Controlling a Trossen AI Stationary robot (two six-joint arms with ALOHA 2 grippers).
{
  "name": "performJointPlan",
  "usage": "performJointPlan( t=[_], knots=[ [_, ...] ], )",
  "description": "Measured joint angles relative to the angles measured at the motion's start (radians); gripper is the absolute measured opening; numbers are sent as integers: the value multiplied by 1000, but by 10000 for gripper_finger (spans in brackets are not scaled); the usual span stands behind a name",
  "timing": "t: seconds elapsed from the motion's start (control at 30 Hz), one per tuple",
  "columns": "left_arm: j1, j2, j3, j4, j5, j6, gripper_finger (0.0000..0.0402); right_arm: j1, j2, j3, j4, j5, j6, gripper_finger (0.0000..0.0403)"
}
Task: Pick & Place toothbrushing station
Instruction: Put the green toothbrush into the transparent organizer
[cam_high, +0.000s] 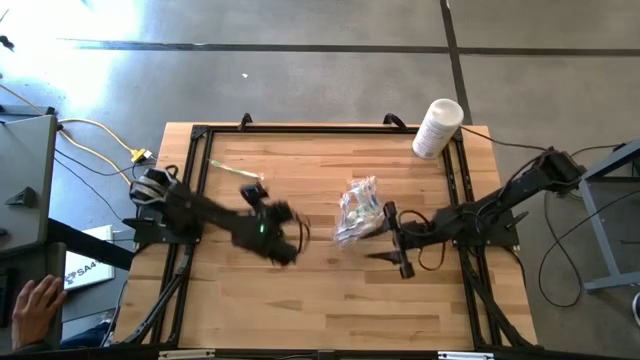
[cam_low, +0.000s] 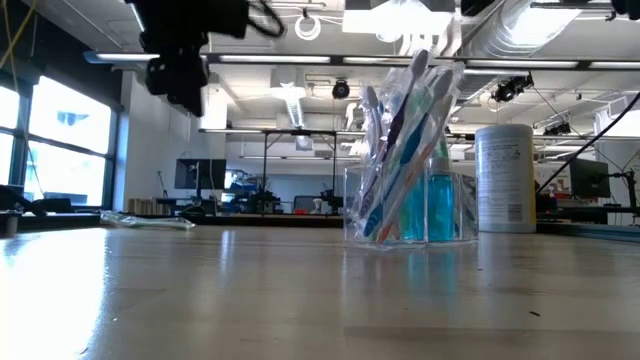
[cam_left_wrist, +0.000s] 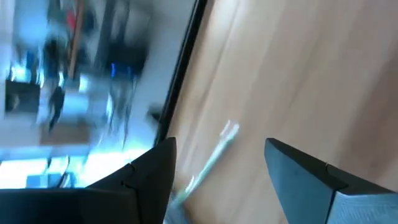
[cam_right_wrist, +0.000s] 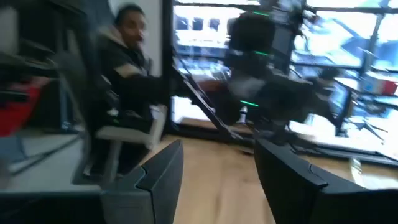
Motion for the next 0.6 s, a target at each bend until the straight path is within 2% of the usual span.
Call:
performJointPlan(
  t=[0.07,0.2,0.4,0.6],
  knots=[
    [79,-24,0,-81,88,14,237,30,-1,0,17,0,1,190],
    [264,-70,-13,-39,299,224,237,77,0,0,17,1,5,190],
    [528,-87,-17,52,430,522,237,134,0,0,17,0,38,190],
    [768,-86,-17,162,655,763,237,178,0,0,12,1,112,184]
  ],
)
